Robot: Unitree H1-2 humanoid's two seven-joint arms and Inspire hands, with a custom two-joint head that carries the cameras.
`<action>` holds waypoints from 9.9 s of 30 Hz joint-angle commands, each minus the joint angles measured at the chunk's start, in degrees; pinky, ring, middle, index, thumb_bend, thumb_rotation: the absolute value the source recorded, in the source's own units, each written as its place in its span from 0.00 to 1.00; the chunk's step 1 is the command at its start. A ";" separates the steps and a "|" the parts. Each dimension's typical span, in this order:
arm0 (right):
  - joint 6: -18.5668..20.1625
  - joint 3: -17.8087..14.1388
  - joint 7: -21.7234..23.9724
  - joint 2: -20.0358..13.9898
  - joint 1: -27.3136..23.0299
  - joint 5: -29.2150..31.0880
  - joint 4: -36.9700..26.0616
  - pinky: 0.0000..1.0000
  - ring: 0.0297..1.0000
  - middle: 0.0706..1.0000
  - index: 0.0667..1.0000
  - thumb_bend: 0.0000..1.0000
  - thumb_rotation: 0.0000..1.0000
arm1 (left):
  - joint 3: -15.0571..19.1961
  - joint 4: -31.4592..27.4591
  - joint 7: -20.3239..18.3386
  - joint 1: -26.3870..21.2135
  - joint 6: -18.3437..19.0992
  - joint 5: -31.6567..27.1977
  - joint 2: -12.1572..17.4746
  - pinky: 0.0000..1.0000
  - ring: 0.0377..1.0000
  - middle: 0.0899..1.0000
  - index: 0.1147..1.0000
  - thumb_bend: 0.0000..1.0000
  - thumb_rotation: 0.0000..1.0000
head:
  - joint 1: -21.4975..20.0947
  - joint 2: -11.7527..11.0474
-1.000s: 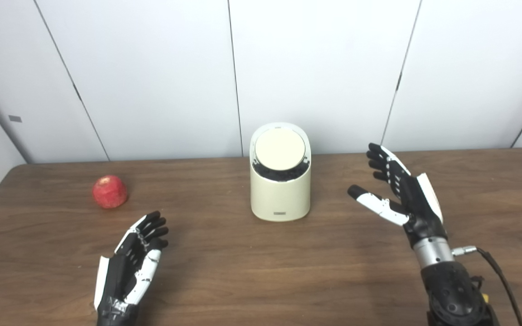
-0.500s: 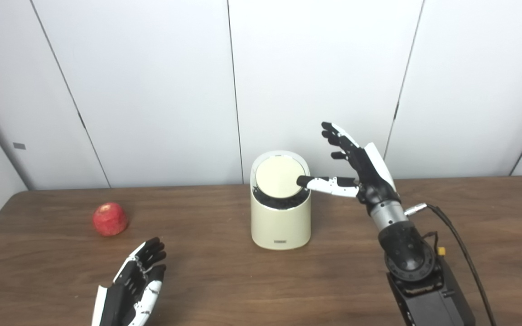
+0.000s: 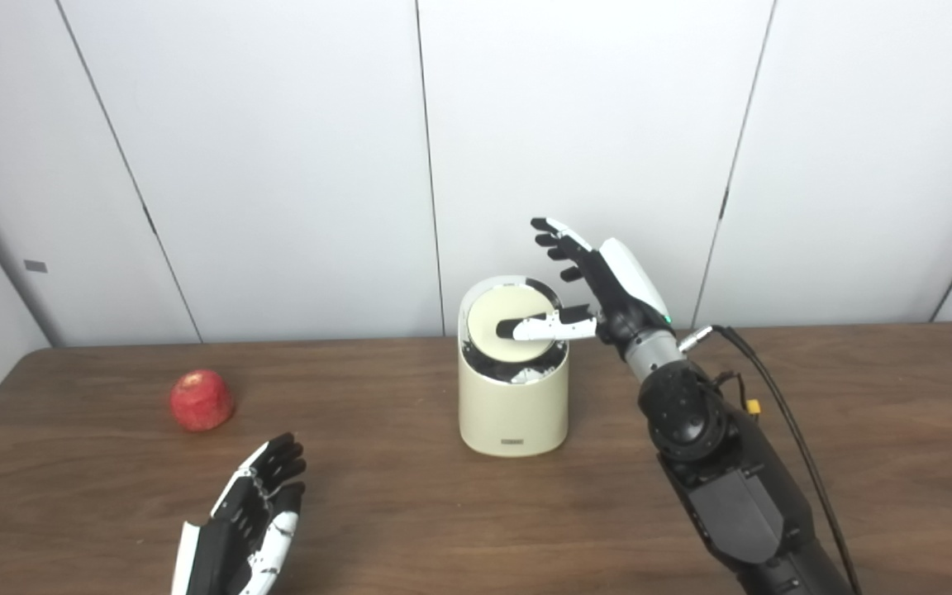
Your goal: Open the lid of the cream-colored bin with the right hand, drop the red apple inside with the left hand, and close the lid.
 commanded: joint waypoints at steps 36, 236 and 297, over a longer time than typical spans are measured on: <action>-11.40 5.35 -7.25 -5.17 -3.26 -12.82 5.76 0.81 0.85 0.85 0.88 0.94 0.13 | -1.82 2.08 0.74 5.16 1.01 0.41 -2.96 0.78 0.81 0.82 0.84 0.36 0.50 | 0.11 1.34; 1.40 -20.20 6.39 -0.36 41.99 40.13 -33.63 1.00 1.00 0.99 1.00 0.47 1.00 | -9.22 31.94 -10.12 -45.94 44.41 39.47 27.22 0.49 0.63 0.67 0.68 0.85 0.09 | 18.62 6.63; -8.61 -15.89 3.41 5.44 40.20 33.06 -23.13 0.86 0.92 0.90 0.89 0.59 0.97 | -20.21 -1.20 7.03 -37.82 29.00 39.94 0.41 0.36 0.38 0.43 0.45 0.47 0.00 | -1.73 2.87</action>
